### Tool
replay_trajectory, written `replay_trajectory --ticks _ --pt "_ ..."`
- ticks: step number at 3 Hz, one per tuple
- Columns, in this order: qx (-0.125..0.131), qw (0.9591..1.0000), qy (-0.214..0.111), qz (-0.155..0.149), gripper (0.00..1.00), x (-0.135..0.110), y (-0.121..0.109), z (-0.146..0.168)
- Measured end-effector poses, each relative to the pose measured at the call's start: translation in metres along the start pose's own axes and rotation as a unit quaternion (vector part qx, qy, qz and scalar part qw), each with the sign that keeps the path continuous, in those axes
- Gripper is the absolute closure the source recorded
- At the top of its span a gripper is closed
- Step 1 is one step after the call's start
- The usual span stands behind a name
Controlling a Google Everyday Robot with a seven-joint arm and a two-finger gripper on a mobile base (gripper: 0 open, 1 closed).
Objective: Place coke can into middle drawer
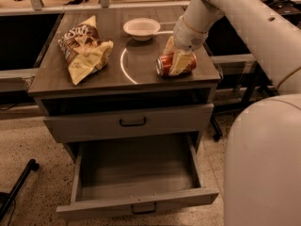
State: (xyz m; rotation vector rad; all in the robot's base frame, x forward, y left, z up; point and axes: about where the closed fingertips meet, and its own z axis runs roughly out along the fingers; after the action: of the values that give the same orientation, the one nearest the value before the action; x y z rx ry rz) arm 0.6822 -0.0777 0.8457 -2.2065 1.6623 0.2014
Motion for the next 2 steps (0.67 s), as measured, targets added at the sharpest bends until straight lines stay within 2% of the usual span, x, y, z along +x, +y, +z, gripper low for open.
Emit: replay_trajectory --ticks 1,2 --pt "0.019 0.9998 0.007 0.001 0.96 -0.002 0.011 -0.015" --pt "0.049 0.9987 -0.007 0.016 1.00 -0.018 0.043 -0.039"
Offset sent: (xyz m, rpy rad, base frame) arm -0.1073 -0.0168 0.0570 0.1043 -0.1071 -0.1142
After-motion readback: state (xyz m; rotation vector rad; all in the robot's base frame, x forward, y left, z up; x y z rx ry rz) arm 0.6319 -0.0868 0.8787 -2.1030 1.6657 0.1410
